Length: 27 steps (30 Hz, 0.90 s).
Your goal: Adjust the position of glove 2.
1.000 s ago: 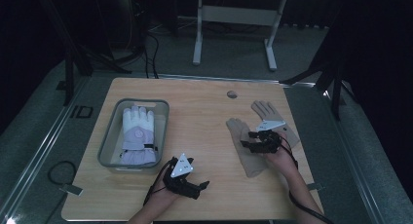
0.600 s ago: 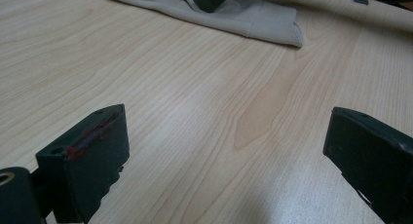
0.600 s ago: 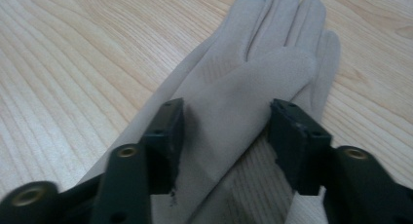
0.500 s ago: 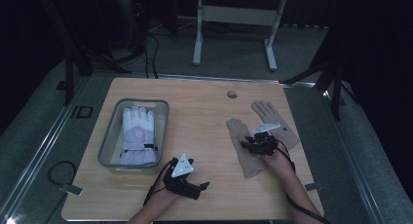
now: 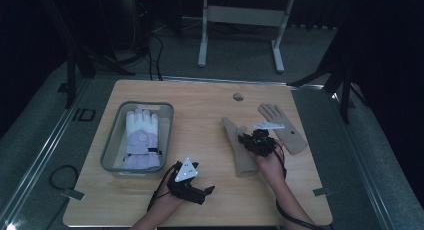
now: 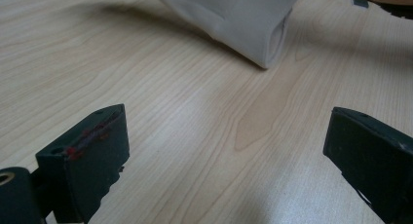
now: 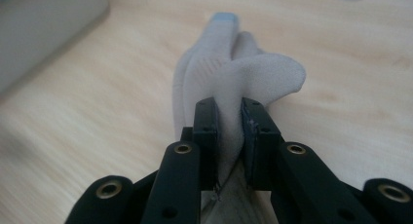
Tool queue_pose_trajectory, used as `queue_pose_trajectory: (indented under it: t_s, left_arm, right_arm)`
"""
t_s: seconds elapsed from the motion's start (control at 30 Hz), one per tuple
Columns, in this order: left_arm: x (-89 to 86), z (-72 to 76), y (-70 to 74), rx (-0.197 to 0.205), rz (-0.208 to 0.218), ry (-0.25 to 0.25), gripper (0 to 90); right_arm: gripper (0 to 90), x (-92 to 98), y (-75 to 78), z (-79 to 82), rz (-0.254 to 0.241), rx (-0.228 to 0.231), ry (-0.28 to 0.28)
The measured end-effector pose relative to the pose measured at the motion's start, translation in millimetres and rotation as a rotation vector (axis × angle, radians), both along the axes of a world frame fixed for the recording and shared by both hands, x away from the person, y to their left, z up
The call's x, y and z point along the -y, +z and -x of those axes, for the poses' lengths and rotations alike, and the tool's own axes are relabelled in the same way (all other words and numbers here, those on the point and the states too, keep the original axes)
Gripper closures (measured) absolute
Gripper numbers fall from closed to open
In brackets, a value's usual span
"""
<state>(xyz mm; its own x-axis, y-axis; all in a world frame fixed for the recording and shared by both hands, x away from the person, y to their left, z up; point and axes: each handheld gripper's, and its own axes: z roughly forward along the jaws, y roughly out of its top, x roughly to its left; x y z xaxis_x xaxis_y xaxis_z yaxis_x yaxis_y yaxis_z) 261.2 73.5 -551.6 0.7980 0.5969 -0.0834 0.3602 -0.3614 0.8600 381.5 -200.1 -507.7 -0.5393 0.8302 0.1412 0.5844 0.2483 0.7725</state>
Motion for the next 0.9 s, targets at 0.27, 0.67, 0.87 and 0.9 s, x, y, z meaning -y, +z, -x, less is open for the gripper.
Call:
queue_pose_trajectory:
  t_s: [0.27,0.67,0.87,0.9]
  left_arm:
    - [-4.1,4.6,1.8,0.024,0.009,0.012,2.9]
    - [-7.7,5.3,-2.1,0.013,0.016,0.014,2.9]
    - [-7.5,5.4,-3.0,0.009,0.017,0.014,2.9]
    - [-7.6,5.3,-3.3,0.009,0.016,0.014,2.9]
  right_arm:
    - [77.8,-40.3,8.8,9.4,-0.032,0.007,-0.096]
    - [53.9,-62.1,-45.5,5.3,0.05,-0.081,-0.047]
    - [48.8,-62.2,-37.5,6.8,0.067,-0.075,0.001]
    - [47.4,-61.4,-35.3,7.2,0.072,-0.072,0.018]
